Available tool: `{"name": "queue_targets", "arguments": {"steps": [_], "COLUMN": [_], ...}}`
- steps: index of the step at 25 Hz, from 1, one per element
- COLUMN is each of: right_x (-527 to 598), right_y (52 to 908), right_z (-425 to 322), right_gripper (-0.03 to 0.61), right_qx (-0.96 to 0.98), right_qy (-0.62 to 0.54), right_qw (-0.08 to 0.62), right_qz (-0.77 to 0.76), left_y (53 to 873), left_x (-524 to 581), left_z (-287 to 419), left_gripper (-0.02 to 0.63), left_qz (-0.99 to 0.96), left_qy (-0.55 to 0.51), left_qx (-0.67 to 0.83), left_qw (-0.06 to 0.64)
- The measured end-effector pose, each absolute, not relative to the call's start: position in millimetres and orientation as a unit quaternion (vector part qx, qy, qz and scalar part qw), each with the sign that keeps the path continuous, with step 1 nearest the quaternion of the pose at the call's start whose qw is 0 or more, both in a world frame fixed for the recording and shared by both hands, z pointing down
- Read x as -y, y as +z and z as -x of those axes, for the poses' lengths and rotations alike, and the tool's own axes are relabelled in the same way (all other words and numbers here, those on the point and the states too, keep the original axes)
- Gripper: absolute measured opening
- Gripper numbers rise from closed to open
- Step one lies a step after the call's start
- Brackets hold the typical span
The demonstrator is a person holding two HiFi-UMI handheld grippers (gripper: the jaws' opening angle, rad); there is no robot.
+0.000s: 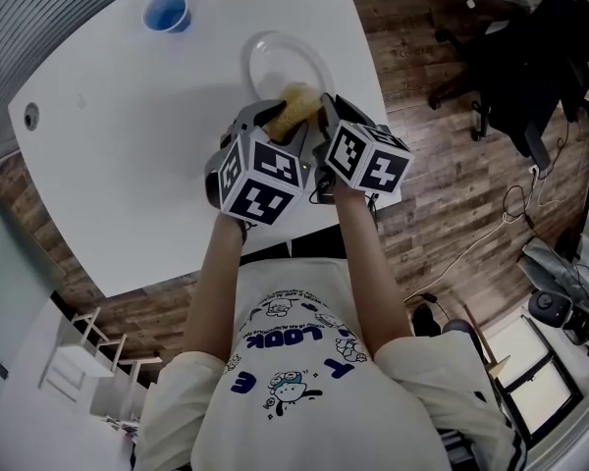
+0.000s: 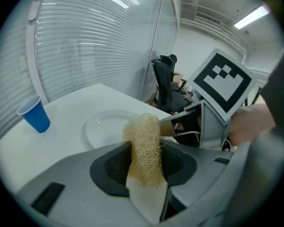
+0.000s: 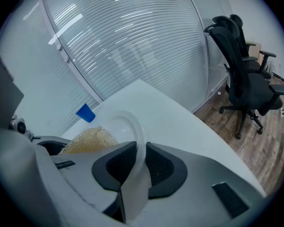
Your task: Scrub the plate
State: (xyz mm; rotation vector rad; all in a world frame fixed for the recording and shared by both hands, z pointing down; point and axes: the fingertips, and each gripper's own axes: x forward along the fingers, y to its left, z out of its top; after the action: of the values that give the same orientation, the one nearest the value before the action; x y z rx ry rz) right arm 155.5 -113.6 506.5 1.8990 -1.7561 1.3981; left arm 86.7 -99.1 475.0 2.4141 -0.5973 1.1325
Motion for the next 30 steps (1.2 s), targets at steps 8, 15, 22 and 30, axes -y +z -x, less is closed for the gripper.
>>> {"name": "queue_targets", "arguments": {"steps": [8, 15, 22, 30], "right_x": [113.1, 114.8, 118.1, 126.0], "right_y": [506.7, 507.9, 502.8, 478.9], "right_z": [-156.3, -156.3, -158.8, -173.4], "right_gripper": [0.060, 0.063, 0.069, 0.067], "right_qx": [0.594, 0.604, 0.603, 0.612], "right_qy": [0.470, 0.461, 0.453, 0.415], "right_qw": [0.101, 0.114, 0.108, 0.101], "right_qz": [-0.645, -0.640, -0.647, -0.666], "left_y": [473.9, 468.4, 460.8, 446.7], "left_x": [90.4, 88.6, 93.0, 104.1], "left_z": [-83.1, -79.2, -72.4, -72.1], "left_gripper": [0.179, 0.179, 0.181, 0.181], "left_qz": [-0.864, -0.863, -0.865, -0.871], "left_qy": [0.400, 0.391, 0.377, 0.353], "left_qx": [0.217, 0.224, 0.240, 0.257], "left_qw": [0.217, 0.228, 0.228, 0.226]}}
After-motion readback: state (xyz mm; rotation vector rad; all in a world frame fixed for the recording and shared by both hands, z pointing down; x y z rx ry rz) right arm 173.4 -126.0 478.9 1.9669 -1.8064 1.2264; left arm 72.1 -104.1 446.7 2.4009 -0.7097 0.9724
